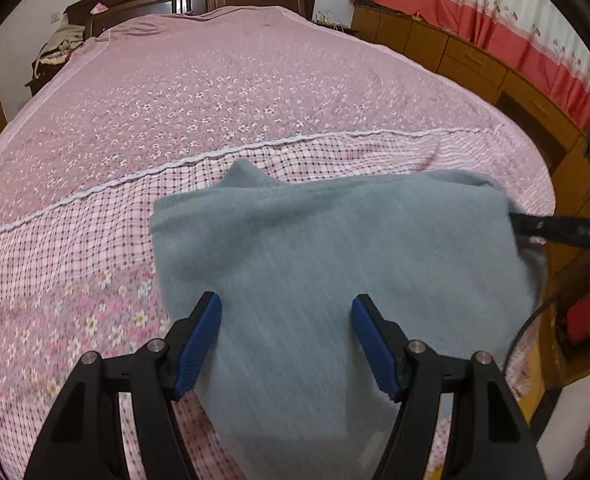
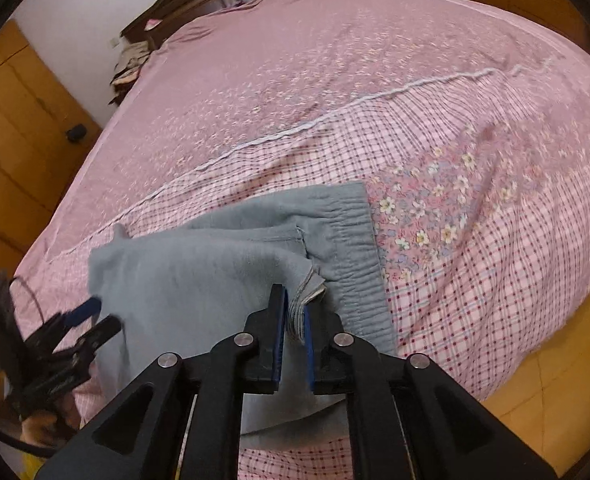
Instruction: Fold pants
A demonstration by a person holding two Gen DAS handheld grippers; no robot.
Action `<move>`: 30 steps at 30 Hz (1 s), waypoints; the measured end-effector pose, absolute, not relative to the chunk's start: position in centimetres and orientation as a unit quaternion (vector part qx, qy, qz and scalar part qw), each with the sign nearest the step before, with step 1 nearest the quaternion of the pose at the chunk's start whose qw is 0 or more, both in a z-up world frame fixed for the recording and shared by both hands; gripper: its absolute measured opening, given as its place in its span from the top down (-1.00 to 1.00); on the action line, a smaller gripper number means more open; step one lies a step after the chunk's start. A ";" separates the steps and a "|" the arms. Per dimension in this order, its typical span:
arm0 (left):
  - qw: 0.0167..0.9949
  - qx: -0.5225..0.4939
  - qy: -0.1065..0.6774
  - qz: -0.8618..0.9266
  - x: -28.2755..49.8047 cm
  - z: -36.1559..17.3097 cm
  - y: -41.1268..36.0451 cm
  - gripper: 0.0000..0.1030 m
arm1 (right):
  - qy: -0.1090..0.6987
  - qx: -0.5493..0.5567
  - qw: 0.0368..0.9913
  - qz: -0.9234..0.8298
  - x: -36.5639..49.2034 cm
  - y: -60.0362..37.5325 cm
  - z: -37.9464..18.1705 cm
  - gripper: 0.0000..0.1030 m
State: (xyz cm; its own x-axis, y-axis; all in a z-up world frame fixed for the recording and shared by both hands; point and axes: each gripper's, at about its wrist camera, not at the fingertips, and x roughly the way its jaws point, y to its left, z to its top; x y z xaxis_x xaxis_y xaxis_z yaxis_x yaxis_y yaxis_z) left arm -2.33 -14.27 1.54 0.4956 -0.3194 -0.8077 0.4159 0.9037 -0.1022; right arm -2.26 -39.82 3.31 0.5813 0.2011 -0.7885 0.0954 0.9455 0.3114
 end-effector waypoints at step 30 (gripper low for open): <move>0.871 0.044 0.447 -0.200 -3.7 1.0 -14.2 -0.41 | 0.490 0.103 0.863 0.068 1.8 -39.1 3.0 0.38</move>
